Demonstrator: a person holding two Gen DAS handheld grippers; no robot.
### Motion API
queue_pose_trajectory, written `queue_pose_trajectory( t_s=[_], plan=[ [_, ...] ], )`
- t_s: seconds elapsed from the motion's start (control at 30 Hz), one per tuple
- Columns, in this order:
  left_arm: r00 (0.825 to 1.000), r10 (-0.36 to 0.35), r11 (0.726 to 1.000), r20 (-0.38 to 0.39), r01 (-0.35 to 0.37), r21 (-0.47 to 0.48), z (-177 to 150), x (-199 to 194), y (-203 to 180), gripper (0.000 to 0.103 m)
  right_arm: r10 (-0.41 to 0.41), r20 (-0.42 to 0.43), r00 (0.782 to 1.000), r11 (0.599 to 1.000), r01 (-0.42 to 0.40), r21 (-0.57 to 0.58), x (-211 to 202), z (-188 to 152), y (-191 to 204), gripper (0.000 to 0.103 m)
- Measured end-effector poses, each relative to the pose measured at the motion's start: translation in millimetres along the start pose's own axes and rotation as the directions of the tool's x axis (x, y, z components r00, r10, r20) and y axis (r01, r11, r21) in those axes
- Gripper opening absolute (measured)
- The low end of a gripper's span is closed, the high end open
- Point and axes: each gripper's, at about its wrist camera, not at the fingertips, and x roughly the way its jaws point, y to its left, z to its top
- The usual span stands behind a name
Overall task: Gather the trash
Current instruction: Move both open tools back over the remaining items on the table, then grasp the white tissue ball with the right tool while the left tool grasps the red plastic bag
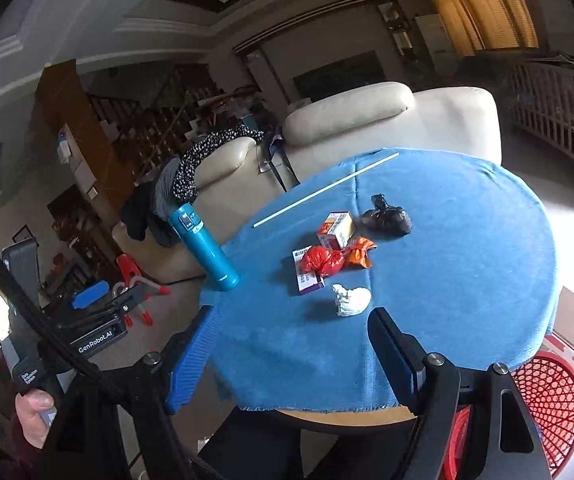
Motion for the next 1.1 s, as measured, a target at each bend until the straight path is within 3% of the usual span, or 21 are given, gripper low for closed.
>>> queue_pose_trajectory(
  t_s=[0.13, 0.33, 0.53, 0.8, 0.83, 0.87, 0.97, 1.1],
  plan=[
    [0.992, -0.09, 0.996, -0.091, 0.087, -0.033, -7, 33, 5, 0.075, -0.004, -0.075, 0.997, 1.0, 0.005, 0.019, 35, 0, -14, 0.079],
    [0.951, -0.198, 0.977, -0.238, 0.173, -0.122, -21, 96, 12, 0.075, -0.035, -0.234, 0.972, 0.999, 0.042, 0.026, 114, 0, -38, 0.056],
    [0.909, -0.284, 0.955, -0.304, 0.239, -0.176, -14, 142, 12, 0.075, -0.077, -0.31, 0.948, 0.995, 0.092, 0.035, 189, 7, -55, 0.055],
    [0.874, -0.343, 0.937, -0.345, 0.294, -0.187, 15, 192, -14, 0.075, -0.092, -0.377, 0.922, 0.991, 0.121, 0.055, 256, 10, -71, 0.055],
    [0.868, -0.354, 0.934, -0.349, 0.305, -0.187, 19, 200, -21, 0.075, -0.084, -0.39, 0.917, 0.992, 0.115, 0.058, 262, 8, -74, 0.048],
    [0.863, -0.362, 0.931, -0.352, 0.314, -0.187, 23, 205, -26, 0.075, -0.079, -0.404, 0.911, 0.992, 0.112, 0.058, 266, 6, -74, 0.035],
    [0.854, -0.388, 0.921, -0.346, 0.346, -0.179, 36, 222, -42, 0.075, -0.089, -0.422, 0.902, 0.992, 0.119, 0.046, 272, -3, -79, 0.02],
    [0.843, -0.43, 0.903, -0.324, 0.401, -0.154, 59, 247, -67, 0.075, -0.054, -0.389, 0.92, 0.991, 0.098, 0.093, 260, -7, -91, 0.016]
  ],
)
